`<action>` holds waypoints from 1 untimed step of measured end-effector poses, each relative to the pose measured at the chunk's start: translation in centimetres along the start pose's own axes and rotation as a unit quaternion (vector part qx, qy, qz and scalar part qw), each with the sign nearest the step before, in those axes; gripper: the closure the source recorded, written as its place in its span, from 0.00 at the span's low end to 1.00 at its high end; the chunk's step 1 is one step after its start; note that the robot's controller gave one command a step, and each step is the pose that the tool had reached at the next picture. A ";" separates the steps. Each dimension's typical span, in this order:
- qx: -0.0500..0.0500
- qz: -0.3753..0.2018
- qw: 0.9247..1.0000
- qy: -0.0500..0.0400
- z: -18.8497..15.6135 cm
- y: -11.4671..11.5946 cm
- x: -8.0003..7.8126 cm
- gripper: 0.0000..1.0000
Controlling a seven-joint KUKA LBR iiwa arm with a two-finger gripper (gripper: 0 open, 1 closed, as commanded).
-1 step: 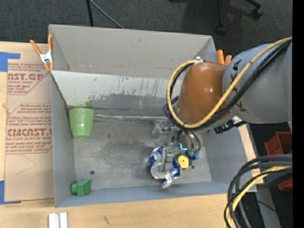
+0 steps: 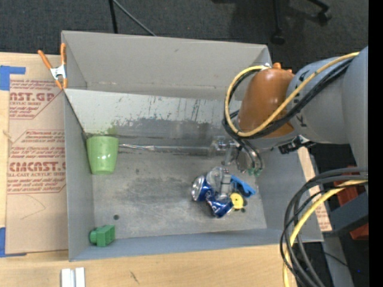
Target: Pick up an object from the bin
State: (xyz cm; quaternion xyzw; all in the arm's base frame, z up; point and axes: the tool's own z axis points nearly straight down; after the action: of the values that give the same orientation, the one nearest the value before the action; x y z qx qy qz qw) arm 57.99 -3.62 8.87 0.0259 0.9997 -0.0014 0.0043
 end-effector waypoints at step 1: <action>0.001 0.116 0.993 -0.005 0.1 1.6 0.5 0.00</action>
Offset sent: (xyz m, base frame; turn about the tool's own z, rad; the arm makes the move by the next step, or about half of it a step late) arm -0.0144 0.0314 -0.0187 0.2519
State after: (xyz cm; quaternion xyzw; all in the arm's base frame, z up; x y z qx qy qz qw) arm 57.58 -2.01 8.79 0.1412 0.9899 -0.0018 0.0094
